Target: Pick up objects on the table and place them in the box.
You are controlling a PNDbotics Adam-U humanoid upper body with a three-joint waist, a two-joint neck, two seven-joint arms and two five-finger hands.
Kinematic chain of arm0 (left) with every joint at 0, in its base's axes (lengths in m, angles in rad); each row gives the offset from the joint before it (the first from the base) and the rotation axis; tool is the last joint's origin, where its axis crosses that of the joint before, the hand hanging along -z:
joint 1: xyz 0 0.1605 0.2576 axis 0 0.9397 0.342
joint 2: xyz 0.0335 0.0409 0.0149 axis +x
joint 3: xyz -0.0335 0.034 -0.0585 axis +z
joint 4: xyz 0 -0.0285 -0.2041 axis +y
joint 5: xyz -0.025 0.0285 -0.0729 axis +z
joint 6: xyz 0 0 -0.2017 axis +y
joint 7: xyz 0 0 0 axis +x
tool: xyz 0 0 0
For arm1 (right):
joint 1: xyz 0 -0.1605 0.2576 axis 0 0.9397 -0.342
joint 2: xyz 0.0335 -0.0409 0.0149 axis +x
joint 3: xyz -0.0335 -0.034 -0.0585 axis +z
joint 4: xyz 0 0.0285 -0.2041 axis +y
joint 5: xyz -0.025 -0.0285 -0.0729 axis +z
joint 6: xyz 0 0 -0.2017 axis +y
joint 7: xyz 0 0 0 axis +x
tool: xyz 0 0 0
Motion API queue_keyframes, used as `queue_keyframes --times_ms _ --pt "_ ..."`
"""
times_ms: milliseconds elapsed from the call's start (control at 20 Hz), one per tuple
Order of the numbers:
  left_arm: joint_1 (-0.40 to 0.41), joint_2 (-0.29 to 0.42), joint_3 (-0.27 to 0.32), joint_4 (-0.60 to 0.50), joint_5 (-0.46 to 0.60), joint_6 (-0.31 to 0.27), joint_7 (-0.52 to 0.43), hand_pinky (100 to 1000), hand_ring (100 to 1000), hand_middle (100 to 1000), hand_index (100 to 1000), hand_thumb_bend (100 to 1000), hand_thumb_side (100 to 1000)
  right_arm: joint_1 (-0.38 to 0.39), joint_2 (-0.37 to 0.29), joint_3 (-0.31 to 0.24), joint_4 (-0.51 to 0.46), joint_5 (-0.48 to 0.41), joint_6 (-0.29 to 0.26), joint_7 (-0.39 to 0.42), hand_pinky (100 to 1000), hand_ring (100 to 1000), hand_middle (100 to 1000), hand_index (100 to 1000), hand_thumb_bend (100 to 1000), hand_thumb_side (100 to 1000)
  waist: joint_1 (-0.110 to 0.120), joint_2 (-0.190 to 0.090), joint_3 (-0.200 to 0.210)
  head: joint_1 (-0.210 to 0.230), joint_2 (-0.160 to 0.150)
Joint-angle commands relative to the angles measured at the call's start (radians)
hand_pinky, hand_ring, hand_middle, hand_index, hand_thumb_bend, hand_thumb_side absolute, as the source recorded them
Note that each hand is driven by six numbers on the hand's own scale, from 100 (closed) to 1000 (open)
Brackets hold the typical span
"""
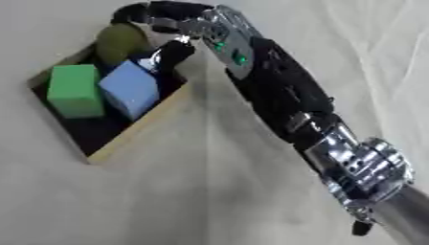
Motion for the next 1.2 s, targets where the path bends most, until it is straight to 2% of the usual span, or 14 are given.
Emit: queue_keyframes --times_ms 50,300,650,700,800,850,900,1050,1200 --pt "0.0 0.015 0.007 -0.015 -0.003 0.003 -0.002 767 800 772 810 269 758 -0.028 -0.034 -0.014 -0.066 -0.021 0.025 0.005 961 1000 1000 973 100 411 0.002 -0.023 -0.002 0.005 0.001" --pt "0.01 0.015 0.008 -0.015 -0.003 0.005 0.0 767 800 772 810 270 757 -0.038 -0.055 -0.031 -0.138 -0.049 0.068 0.0 958 1000 1000 967 100 289 0.007 -0.035 -0.015 0.01 0.009" --pt "0.027 0.014 0.011 -0.015 -0.005 0.008 0.002 768 800 772 810 273 753 -0.04 -0.095 -0.06 -0.258 -0.112 0.109 -0.011 936 1000 975 937 100 205 0.023 -0.054 -0.041 0.021 0.023" --pt "0.03 0.014 0.012 -0.015 -0.007 0.008 0.004 768 800 773 811 275 751 -0.037 -0.106 -0.071 -0.281 -0.126 0.116 -0.021 923 1000 957 925 100 238 0.026 -0.056 -0.046 0.024 0.026" --pt "0.038 0.011 0.019 -0.015 -0.015 0.007 0.011 769 800 774 813 282 746 -0.023 -0.136 -0.105 -0.328 -0.155 0.126 -0.048 891 975 902 880 100 362 0.035 -0.064 -0.061 0.036 0.033" --pt "0.044 0.009 0.024 -0.015 -0.021 0.006 0.018 769 800 774 815 286 743 -0.007 -0.157 -0.126 -0.352 -0.17 0.136 -0.062 881 957 880 858 100 501 0.04 -0.068 -0.073 0.046 0.038" --pt "0.048 0.007 0.027 -0.015 -0.027 0.005 0.025 769 800 775 818 290 740 0.01 -0.179 -0.148 -0.376 -0.185 0.148 -0.077 876 943 861 841 100 587 0.044 -0.071 -0.082 0.053 0.042" --pt "0.055 -0.003 0.038 -0.015 -0.051 -0.005 0.051 770 800 779 830 301 730 0.079 -0.253 -0.22 -0.452 -0.231 0.19 -0.123 866 925 841 823 100 561 0.063 -0.078 -0.118 0.077 0.042" --pt "0.054 -0.015 0.047 -0.015 -0.075 -0.021 0.078 771 801 782 840 314 725 0.153 -0.322 -0.284 -0.527 -0.277 0.197 -0.169 862 924 840 820 100 563 0.083 -0.076 -0.141 0.093 0.032"
